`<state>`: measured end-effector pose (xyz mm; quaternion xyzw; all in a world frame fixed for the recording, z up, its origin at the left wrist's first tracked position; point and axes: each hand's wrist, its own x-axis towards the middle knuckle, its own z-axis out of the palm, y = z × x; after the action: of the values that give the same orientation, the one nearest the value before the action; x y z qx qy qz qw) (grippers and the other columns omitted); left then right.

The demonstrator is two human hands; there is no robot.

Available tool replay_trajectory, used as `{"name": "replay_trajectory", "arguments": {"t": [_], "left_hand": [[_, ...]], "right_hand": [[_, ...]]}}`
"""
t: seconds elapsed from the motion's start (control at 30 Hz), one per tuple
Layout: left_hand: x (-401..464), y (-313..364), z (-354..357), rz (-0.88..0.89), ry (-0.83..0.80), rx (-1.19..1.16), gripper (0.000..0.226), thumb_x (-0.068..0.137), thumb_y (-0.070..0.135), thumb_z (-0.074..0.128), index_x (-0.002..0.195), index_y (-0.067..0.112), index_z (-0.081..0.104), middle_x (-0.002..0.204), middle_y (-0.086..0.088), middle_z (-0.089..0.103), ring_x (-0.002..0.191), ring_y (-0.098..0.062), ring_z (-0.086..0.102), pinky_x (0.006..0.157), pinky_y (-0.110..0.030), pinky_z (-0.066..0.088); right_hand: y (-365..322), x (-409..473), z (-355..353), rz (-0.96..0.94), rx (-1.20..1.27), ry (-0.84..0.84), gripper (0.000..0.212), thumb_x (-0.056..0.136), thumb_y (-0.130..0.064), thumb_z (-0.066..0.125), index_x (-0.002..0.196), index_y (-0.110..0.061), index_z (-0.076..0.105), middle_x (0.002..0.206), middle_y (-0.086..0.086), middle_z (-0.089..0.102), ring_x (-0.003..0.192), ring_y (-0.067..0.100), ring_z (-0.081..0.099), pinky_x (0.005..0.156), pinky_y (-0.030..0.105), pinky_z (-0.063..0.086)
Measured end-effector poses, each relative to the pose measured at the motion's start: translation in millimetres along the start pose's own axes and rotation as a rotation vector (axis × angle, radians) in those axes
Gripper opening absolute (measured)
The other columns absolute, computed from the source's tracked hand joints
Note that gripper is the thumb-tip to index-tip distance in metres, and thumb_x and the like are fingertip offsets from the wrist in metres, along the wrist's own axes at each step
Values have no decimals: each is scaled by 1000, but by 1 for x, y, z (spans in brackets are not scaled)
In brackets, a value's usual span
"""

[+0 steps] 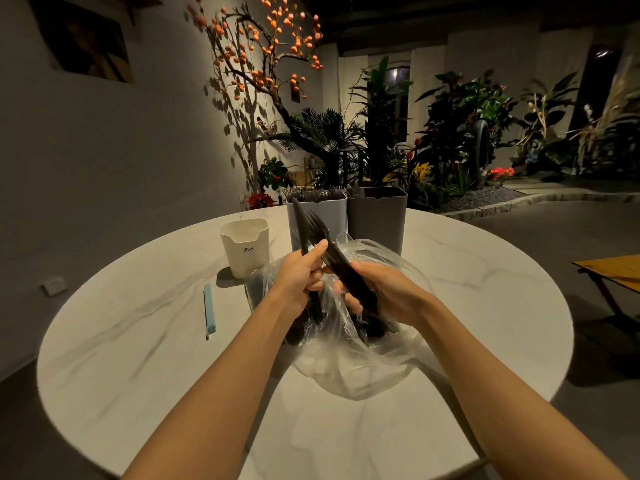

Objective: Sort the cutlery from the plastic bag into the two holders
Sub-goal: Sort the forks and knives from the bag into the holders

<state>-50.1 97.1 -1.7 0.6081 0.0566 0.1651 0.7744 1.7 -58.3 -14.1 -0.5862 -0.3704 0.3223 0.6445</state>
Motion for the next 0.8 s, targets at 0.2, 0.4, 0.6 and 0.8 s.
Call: {"name": "replay_trajectory", "arguments": {"t": [0.2, 0.4, 0.6, 0.8], "left_hand": [[0, -2, -2, -30, 35, -62, 18, 100, 21, 50, 90, 6, 52, 48, 7, 33, 37, -4, 28, 36, -14, 25], [-3, -4, 8, 7, 68, 147, 33, 100, 22, 49, 70, 10, 47, 52, 3, 36, 40, -4, 30, 42, -16, 26], [8, -2, 13, 7, 90, 206, 29, 99, 22, 53, 73, 9, 55, 51, 4, 39, 38, -3, 31, 39, -14, 28], [24, 6, 16, -9, 66, 216, 24, 97, 25, 55, 85, 5, 59, 58, 1, 37, 45, -6, 30, 44, -18, 27]], "right_hand": [[-2, -2, 2, 61, -5, 109, 36, 105, -31, 30, 114, -13, 60, 94, 7, 69, 80, 15, 66, 69, 27, 54], [5, 4, 2, -9, -218, 208, 37, 104, -32, 36, 119, -8, 61, 108, 14, 67, 98, 24, 65, 88, 33, 54], [-1, 14, 0, 37, 51, 89, 30, 106, -27, 30, 105, -8, 52, 72, 7, 49, 55, 14, 47, 52, 24, 45], [-15, 20, -5, 64, 157, 115, 26, 106, -30, 27, 110, -12, 46, 64, 1, 42, 45, 6, 32, 38, 13, 31]]}}
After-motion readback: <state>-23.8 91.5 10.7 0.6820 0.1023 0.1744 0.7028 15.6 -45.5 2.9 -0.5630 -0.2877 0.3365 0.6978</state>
